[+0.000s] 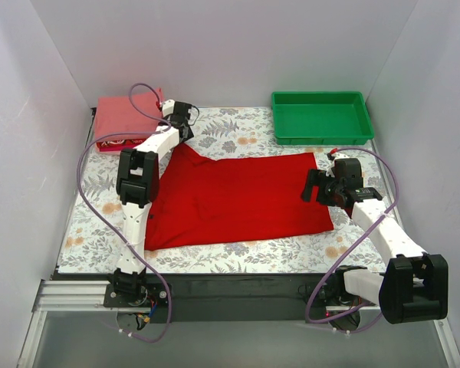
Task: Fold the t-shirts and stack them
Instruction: Fold the tshirt
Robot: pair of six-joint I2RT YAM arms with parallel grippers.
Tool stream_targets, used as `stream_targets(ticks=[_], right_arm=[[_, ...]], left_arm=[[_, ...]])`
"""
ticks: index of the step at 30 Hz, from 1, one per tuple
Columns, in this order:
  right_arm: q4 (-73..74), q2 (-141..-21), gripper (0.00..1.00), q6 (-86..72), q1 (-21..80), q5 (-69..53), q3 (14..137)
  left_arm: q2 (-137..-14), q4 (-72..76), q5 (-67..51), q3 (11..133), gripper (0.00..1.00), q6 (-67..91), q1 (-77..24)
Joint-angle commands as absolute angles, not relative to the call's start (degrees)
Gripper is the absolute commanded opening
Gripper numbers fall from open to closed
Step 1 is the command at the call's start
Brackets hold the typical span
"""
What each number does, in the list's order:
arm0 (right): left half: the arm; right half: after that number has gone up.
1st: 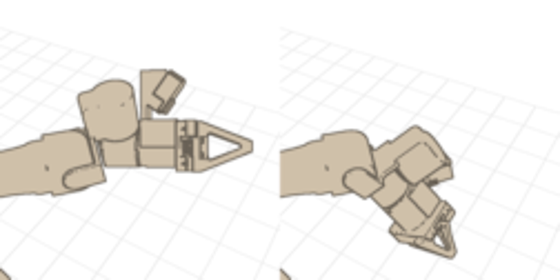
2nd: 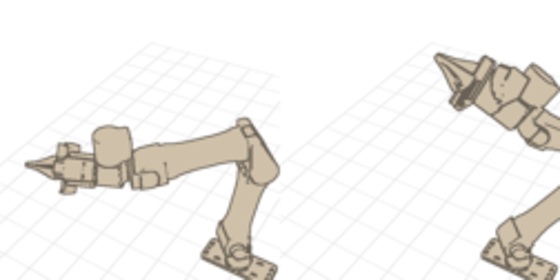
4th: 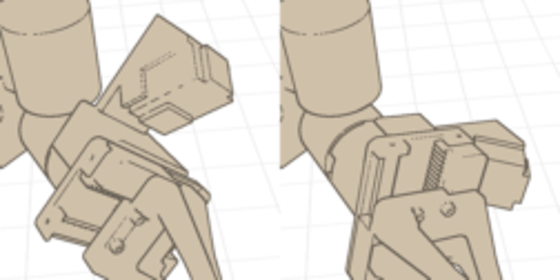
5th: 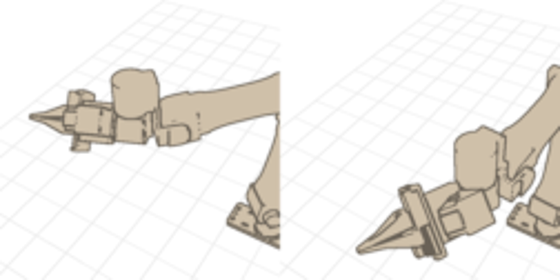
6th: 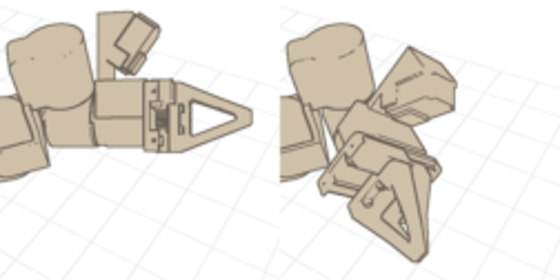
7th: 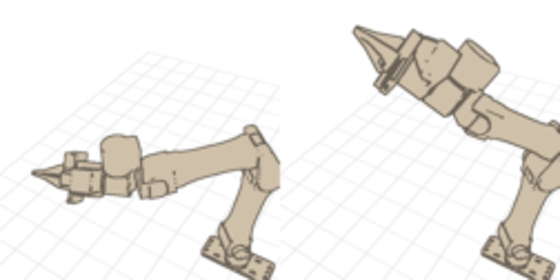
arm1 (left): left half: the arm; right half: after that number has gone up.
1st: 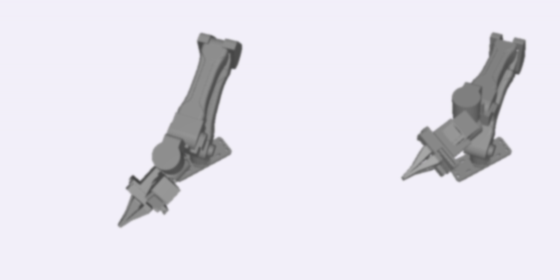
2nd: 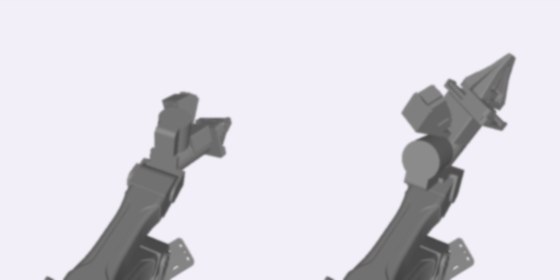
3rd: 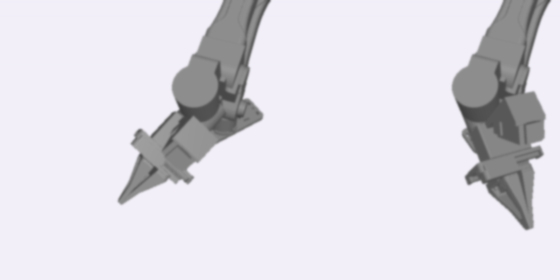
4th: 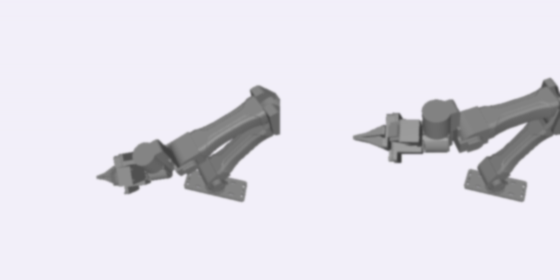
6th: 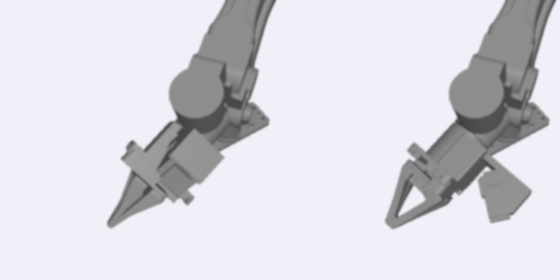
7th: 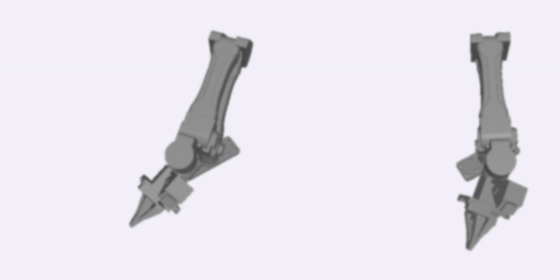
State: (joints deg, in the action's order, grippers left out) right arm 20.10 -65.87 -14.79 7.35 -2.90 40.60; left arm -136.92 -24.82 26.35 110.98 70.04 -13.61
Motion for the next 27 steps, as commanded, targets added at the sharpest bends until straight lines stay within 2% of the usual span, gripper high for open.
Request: stream_targets(ticks=[1, 4, 5, 8, 9, 11, 14, 27], right_arm=[[19.8, -65.8, 0.98, -14.2, 7.2, -1.8, 41.6], [19.8, -66.0, 0.98, -14.1, 7.2, -1.5, 41.7], [19.8, -66.2, 0.98, -14.1, 7.3, -1.4, 41.7], [19.7, -66.8, 0.98, -14.1, 7.2, -0.8, 41.8], [19.6, -67.3, 0.98, -14.2, 7.2, -0.3, 42.1], [19.2, -68.4, 0.98, -14.9, 7.2, 3.2, 42.9], [18.0, -72.1, 0.98, -18.2, 7.2, 8.3, 46.8], [2.9, -100.6, 0.96, -9.9, 7.2, 9.2, 69.8]], left_arm=[[-138.5, -24.4, 26.0, 112.0, 0.5, 69.3, -13.3], [-139.4, -24.5, 26.5, 112.1, 0.38, 69.4, -13.3], [-139.6, -24.6, 26.9, 112.2, 0.29, 69.4, -13.3], [-139.4, -25.0, 27.6, 112.0, 0.19, 69.8, -13.3], [-139.2, -25.1, 27.8, 112.0, 0.09, 69.9, -13.3], [-138.5, -25.3, 28.1, 111.9, 0.01, 70.1, -13.3], [-136.9, -25.4, 27.4, 111.1, 0.0, 70.1, -13.3], [-127.8, -21.1, 23.1, 101.6, 0.0, 70.8, -13.3]])
